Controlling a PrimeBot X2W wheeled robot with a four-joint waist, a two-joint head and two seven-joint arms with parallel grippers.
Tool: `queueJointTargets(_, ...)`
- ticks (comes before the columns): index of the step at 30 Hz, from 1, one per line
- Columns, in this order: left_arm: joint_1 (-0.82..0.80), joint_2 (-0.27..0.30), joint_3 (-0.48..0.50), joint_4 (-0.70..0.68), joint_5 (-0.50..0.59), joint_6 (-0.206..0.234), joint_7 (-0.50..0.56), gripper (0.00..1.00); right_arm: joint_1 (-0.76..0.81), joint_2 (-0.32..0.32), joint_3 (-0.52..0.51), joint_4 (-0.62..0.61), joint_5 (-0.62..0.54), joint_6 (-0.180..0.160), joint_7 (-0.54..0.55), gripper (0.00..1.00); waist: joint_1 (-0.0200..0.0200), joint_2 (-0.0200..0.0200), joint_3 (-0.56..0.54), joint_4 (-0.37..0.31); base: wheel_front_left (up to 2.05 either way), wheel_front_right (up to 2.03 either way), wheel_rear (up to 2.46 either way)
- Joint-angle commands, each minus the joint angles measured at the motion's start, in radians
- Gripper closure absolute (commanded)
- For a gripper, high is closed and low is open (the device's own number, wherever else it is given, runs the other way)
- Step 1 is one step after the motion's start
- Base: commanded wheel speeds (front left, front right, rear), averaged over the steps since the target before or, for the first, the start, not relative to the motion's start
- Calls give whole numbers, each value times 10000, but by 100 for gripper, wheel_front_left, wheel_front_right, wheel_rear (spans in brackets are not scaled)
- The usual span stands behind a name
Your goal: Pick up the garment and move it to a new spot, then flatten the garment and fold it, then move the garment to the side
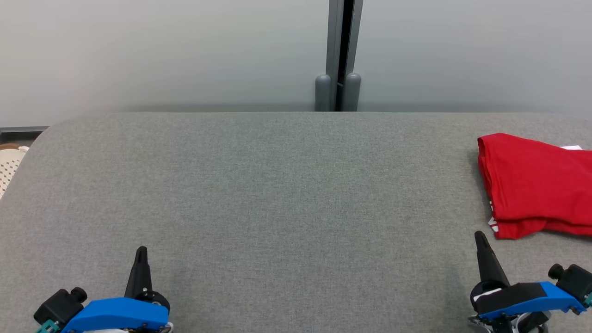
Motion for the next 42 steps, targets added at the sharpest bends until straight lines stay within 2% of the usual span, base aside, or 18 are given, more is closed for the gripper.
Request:
queueJointTargets(1, -251, -15, 84, -144, -294, -63, 73, 100, -217, -33, -59, -185, 371, 0, 76, 100, -1, -1, -8, 1, 0, 0, 0)
queueJointTargets(22, -489, -113, 521, -277, -2352, -216, 693, 100, -258, -40, -252, -415, 2752, 0, 689, 100, -1, -1, -117, 17, 0, 0, 0)
queueJointTargets(42, -658, -195, 840, -371, -3912, -351, 1158, 100, -296, -45, -394, -576, 4543, 1, 1157, 100, -1, -1, -216, 31, 0, 0, 0)
